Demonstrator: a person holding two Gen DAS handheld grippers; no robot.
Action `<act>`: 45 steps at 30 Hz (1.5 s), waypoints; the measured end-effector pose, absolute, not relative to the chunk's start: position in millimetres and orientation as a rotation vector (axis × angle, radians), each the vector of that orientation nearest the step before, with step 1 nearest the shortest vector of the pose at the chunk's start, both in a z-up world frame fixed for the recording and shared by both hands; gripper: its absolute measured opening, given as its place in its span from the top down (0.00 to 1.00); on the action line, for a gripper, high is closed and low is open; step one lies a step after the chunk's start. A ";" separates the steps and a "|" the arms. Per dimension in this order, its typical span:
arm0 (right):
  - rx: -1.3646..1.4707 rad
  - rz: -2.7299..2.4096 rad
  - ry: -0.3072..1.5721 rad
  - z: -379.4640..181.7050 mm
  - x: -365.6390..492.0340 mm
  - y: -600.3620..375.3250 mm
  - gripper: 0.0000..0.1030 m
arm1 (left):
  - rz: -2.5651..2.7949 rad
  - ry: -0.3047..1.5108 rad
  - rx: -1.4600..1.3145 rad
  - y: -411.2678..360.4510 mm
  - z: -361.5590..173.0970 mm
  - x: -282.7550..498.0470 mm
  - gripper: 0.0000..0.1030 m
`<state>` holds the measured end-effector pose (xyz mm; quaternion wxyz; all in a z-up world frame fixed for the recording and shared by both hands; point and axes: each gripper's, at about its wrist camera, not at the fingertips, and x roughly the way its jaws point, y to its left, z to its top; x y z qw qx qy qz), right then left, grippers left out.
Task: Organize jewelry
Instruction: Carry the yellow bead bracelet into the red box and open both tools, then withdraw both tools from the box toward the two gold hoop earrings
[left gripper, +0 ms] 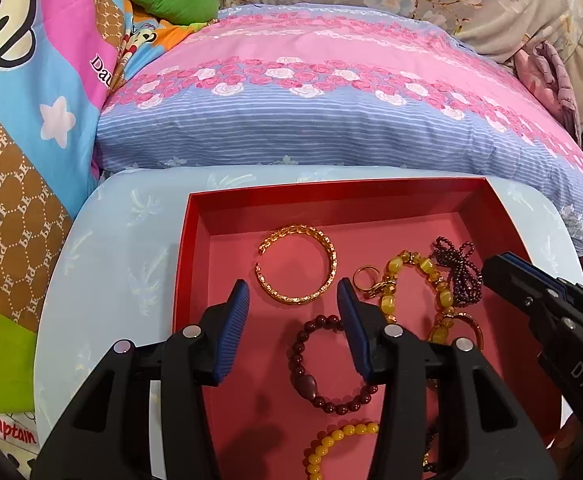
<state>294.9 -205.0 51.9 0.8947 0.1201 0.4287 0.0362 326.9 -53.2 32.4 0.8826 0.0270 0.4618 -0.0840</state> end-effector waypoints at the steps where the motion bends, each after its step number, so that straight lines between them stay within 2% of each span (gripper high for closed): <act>1: 0.247 0.073 0.884 53.6 292.8 -205.0 0.87 | -0.174 0.959 0.057 -53.5 33.6 325.6 0.58; 14: 0.251 0.065 0.853 72.4 245.2 -209.7 0.85 | -0.186 0.923 0.042 -51.7 55.6 287.5 0.58; 18: 0.242 0.073 0.846 78.6 224.7 -204.4 0.78 | -0.195 0.920 0.040 -52.4 61.1 270.2 0.58; 24: 0.228 0.083 0.831 88.0 194.9 -196.9 0.77 | -0.203 0.912 0.039 -52.3 70.2 243.0 0.57; 25: 0.225 0.084 0.829 89.6 189.1 -195.3 0.77 | -0.204 0.910 0.038 -52.2 71.8 238.1 0.56; 27: 0.219 0.088 0.828 91.4 180.3 -192.7 0.74 | -0.199 0.900 0.033 -51.1 74.9 227.8 0.48; 29: 0.205 0.089 0.826 93.3 169.1 -189.2 0.73 | -0.197 0.886 0.032 -49.9 77.5 218.1 0.48; 45: 0.152 0.078 0.868 79.6 92.0 -186.0 0.73 | -0.214 0.910 0.036 -38.1 68.5 143.0 0.47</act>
